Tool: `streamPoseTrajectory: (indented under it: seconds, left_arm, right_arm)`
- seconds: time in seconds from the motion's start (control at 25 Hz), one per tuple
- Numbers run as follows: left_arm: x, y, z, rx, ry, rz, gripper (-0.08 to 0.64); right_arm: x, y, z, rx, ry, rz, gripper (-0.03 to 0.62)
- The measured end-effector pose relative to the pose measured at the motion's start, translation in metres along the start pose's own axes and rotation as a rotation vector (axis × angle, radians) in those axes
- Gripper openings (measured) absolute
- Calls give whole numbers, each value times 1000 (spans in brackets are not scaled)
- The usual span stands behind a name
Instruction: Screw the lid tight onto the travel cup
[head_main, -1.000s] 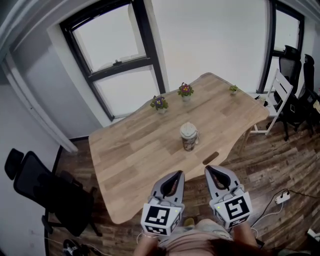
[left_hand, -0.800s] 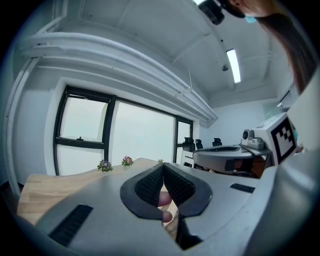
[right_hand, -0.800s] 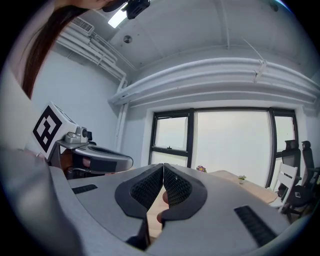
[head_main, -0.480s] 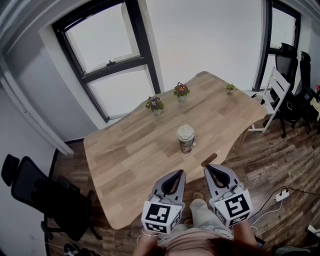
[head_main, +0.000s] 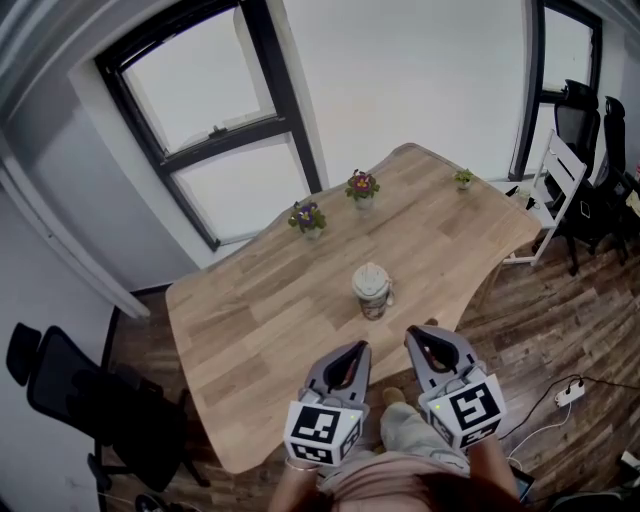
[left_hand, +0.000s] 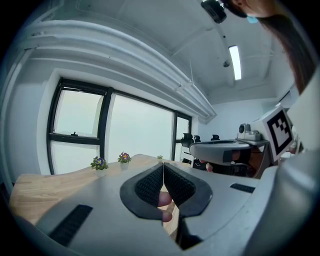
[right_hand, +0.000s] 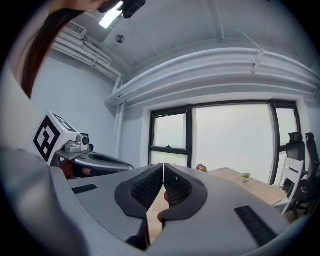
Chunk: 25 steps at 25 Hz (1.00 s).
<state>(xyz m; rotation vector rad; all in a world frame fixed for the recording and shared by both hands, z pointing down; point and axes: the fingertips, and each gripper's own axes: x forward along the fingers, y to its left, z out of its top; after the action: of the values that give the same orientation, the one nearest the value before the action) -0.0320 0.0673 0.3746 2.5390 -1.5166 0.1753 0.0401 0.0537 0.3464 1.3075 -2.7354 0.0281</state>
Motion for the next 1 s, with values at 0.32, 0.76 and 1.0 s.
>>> streamPoseTrajectory:
  seconds: [0.32,0.76,1.0]
  left_arm:
    - [30,19,-2,-7,7,8,3]
    - [60,35,-19,-4,47,-22,58]
    - [74,43,-30,4,69,-36,101]
  right_arm:
    - [28,-23,-7,16,24,17,1]
    - [59,-37,-22,38,56,69,2]
    - [75,-44,-25,45,71,93,10]
